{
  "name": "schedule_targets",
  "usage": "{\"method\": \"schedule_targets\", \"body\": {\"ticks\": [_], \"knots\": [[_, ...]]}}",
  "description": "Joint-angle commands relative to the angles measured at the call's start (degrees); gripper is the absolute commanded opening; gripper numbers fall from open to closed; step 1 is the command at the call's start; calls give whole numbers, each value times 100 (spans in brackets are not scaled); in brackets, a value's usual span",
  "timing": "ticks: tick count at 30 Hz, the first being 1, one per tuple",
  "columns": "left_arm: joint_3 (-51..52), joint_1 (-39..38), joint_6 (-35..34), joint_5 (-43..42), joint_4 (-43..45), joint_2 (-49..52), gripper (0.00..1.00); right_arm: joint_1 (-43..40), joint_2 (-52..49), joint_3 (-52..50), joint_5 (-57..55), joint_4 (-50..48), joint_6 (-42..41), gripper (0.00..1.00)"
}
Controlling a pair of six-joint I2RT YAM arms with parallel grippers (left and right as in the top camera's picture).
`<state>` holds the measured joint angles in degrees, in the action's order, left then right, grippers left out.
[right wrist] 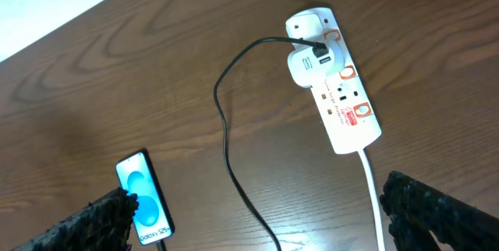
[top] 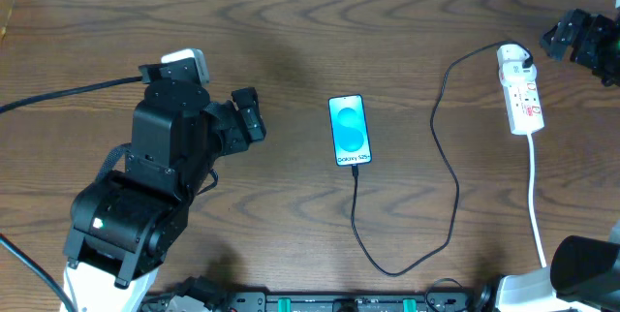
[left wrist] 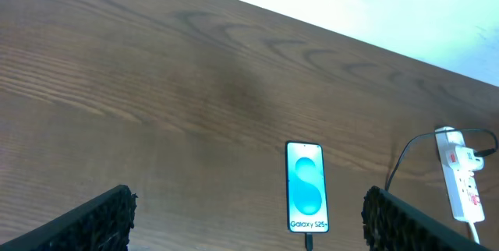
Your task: Plug charger to phone and switch on socket
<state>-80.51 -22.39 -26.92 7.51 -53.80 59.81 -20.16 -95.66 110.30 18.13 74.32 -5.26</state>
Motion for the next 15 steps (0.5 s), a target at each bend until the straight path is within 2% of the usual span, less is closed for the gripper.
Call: {"method": "schedule_targets", "body": {"ticks": [1,15], "knots": [[-44,4,76,70,-15,4,93,24,50,26,-46,9,-50,99],[295,133,76,264,-433,-428,93,24,50,26,-46,9,-50,99]]}}
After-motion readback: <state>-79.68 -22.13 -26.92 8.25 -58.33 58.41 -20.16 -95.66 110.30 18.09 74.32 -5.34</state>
